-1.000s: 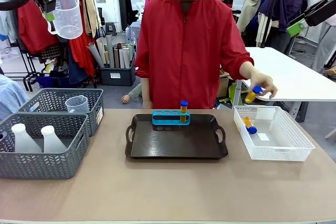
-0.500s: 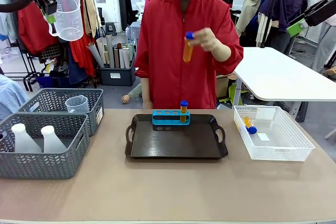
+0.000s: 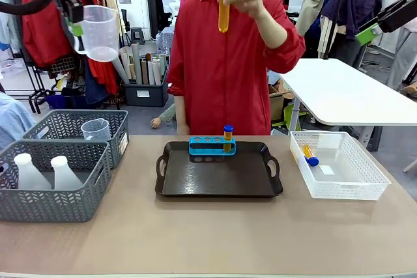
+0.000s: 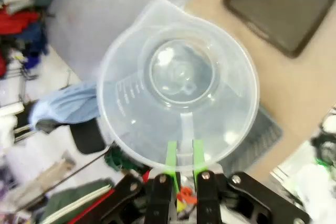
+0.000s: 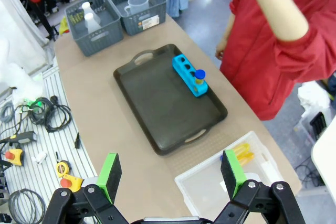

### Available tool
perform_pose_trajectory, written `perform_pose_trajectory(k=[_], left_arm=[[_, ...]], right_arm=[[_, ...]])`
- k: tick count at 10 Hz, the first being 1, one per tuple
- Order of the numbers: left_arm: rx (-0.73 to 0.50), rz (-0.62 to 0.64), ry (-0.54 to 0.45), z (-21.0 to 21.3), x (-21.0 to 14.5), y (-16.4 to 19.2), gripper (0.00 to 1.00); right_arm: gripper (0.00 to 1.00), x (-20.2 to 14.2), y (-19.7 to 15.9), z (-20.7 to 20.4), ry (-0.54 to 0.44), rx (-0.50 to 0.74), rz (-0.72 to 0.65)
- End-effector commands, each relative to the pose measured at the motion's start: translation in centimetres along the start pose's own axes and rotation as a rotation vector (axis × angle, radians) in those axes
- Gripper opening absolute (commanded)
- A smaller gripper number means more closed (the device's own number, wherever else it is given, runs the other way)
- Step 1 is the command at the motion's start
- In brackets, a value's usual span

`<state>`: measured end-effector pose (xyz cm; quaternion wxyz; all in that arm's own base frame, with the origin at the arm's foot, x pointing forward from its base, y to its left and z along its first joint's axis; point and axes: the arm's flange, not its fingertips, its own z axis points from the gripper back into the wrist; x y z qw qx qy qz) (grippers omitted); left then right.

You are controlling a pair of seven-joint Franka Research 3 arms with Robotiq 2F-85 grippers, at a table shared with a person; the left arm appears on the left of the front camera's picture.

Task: Prepare the laboratory tools.
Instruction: Pick up one Large Measuring Cup and place it on the Handle tray.

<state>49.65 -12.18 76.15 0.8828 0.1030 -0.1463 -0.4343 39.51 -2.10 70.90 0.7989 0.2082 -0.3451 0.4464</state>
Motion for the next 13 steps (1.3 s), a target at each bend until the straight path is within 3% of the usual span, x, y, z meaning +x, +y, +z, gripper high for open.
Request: perform_pose_trajectory(k=[1, 7, 13], left_arm=[[-0.062, -0.121, 0.000, 0.1, 2.9, -0.5, 0.00], [-0.179, -0.348, -0.012, -5.8, 12.9, -9.0, 0.00], [-0.316, -0.472, -0.077, -13.4, 18.1, -15.6, 0.00]], right_arm=[[1.00, 0.1, 0.2, 0.1, -0.008, 0.006, 0.006], [1.00, 0.1, 0.2, 0.1, -0.008, 0.006, 0.006], [1.00, 0.1, 0.2, 0.1, -0.008, 0.006, 0.006]])
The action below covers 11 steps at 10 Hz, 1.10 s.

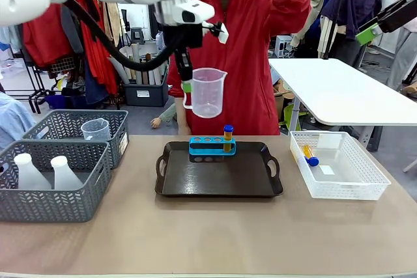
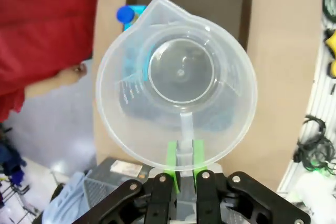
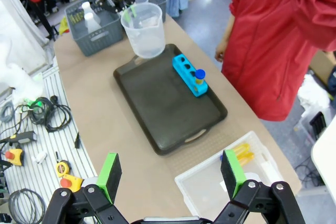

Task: Prepare the laboratory tools.
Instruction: Pick up one Large Measuring Cup and place it on the Handle tray.

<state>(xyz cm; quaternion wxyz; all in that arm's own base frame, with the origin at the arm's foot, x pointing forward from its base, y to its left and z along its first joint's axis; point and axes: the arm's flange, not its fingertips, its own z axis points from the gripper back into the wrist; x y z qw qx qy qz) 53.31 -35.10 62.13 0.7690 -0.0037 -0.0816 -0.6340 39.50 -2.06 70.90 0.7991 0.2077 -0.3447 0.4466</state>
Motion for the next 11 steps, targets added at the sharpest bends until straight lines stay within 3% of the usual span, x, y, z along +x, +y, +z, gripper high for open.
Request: perform_pose_trajectory(k=[1, 6, 7, 8, 11], left_arm=[[-0.063, -0.063, -0.021, -2.0, 0.7, -0.4, 0.00], [-0.078, -0.066, -0.034, -7.4, 1.6, -1.1, 0.00], [-0.063, -0.058, -0.087, -6.9, 1.6, -0.6, 0.00], [-0.079, -0.056, -0.007, -7.3, 2.1, -0.9, 0.00], [-0.071, -0.052, -0.023, -7.7, 2.2, -0.8, 0.00]], right_arm=[[1.00, 0.1, 0.1, 0.1, -0.010, 0.007, 0.006], [1.00, 0.1, 0.1, 0.1, -0.010, 0.007, 0.006], [1.00, 0.1, 0.1, 0.1, -0.010, 0.007, 0.006], [1.00, 0.1, 0.1, 0.1, -0.010, 0.007, 0.006], [1.00, 0.1, 0.1, 0.1, -0.010, 0.007, 0.006]])
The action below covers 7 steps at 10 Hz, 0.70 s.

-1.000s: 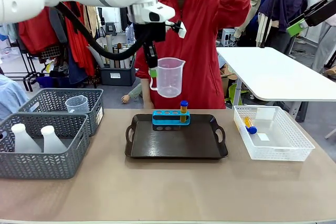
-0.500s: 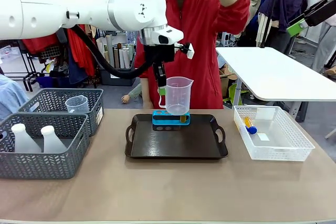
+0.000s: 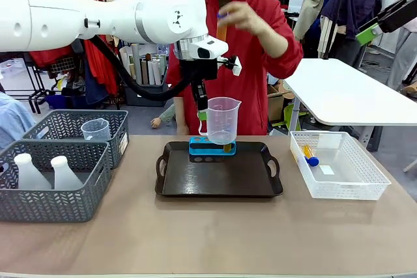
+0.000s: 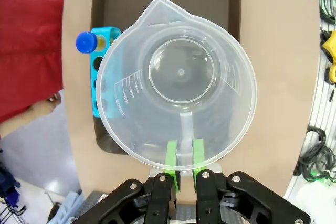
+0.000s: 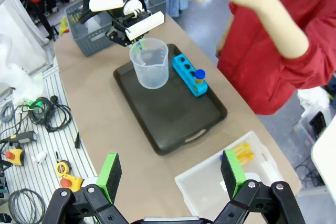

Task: Prepare the laboratory tools.
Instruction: Pick up one Large Measuring Cup and place it on the Handle tray.

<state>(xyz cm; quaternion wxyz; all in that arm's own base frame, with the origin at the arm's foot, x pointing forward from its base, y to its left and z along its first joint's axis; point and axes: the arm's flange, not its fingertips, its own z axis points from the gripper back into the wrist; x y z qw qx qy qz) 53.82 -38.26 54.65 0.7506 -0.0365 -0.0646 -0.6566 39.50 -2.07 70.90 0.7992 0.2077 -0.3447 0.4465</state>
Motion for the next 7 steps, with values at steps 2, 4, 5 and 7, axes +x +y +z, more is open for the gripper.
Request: perform_pose_trajectory(k=[2, 4, 5, 7], left_arm=[[-0.058, -0.007, -0.009, -3.5, 0.2, 0.8, 0.00], [-0.074, -0.008, -0.037, -3.5, -0.4, 0.7, 0.00], [-0.087, 0.008, -0.040, -3.0, -1.0, 0.1, 0.00], [-0.100, 0.032, -0.026, -2.5, -3.2, -0.7, 0.00]], right_arm=[[1.00, 0.1, 0.1, 0.1, -0.010, 0.007, 0.006], [1.00, 0.1, 0.1, 0.1, -0.010, 0.007, 0.006], [1.00, 0.1, 0.1, 0.1, -0.010, 0.007, 0.006], [1.00, 0.1, 0.1, 0.1, -0.010, 0.007, 0.006]])
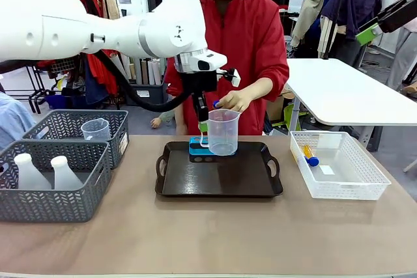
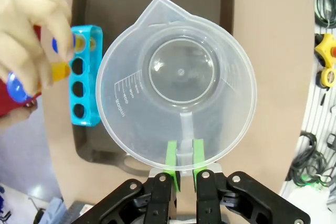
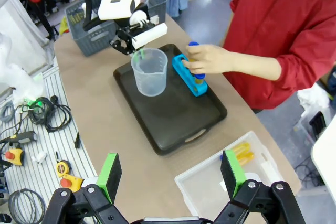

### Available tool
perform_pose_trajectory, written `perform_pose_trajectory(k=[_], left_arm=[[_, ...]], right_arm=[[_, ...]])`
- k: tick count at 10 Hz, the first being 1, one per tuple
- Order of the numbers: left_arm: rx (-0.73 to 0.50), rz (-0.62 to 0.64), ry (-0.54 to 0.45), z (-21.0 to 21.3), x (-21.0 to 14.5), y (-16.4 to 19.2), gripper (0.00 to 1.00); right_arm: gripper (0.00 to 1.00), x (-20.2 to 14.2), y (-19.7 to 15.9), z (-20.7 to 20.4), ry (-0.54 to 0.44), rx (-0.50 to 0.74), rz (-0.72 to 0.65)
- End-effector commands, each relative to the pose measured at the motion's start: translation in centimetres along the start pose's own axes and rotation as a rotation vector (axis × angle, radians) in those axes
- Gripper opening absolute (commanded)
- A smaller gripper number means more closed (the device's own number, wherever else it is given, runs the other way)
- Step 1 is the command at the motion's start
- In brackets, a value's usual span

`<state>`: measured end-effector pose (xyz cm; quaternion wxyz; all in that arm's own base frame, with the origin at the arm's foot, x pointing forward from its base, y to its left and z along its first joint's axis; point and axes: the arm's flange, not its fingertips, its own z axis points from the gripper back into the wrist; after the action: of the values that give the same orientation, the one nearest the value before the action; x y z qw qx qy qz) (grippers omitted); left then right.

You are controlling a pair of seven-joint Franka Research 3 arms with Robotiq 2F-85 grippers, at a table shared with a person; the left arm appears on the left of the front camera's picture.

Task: Prepare the laboratory tools.
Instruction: Pick up one Large Measuring Cup and place it on the Handle tray.

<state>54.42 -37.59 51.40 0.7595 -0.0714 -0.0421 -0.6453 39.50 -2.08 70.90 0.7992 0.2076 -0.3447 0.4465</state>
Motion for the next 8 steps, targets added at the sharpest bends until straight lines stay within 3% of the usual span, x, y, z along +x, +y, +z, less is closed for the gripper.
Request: perform_pose_trajectory(k=[1, 8], left_arm=[[-0.020, 0.016, -0.018, 0.7, -2.8, -1.5, 0.00], [-0.011, 0.030, -0.005, 0.9, -1.7, -0.5, 0.00]], right_arm=[[1.00, 0.1, 0.1, 0.1, -0.010, 0.007, 0.006], [1.00, 0.1, 0.1, 0.1, -0.010, 0.007, 0.006]])
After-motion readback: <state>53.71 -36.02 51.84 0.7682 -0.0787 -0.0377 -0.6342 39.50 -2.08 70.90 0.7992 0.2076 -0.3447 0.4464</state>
